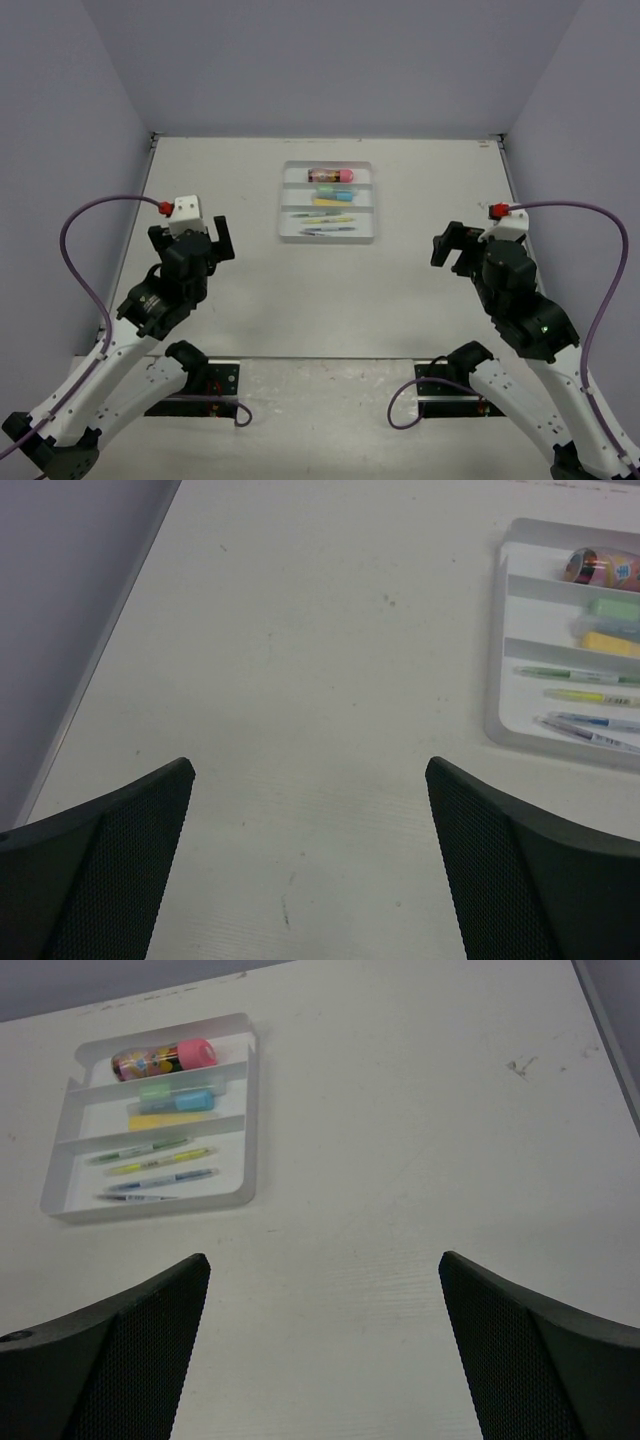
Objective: Sort the stationery into containers
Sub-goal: Reset both arms
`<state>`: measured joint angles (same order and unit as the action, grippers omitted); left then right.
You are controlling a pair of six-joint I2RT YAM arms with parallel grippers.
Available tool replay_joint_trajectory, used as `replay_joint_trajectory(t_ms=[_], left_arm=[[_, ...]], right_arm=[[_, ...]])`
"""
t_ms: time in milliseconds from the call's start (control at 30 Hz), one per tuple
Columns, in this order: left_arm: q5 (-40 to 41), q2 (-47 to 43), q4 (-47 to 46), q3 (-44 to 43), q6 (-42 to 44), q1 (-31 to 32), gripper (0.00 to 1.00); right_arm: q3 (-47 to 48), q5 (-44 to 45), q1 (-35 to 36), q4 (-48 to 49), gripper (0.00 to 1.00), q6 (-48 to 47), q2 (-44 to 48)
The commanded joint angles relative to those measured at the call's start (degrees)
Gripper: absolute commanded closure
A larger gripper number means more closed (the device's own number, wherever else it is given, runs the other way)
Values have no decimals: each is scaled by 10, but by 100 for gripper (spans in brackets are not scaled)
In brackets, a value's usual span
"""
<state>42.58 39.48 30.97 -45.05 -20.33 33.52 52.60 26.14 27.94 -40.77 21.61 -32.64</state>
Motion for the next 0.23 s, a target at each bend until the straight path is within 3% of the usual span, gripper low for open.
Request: replay_joint_trajectory(t_ms=[0,200], left_arm=[[38,-9,-21,30,-21,1,0],[36,-5,-25,39,-25,1,0]], right_arm=[[-4,-7,-1,10,1,1,-7],[-11,-4,-2,13,1,0,-10]])
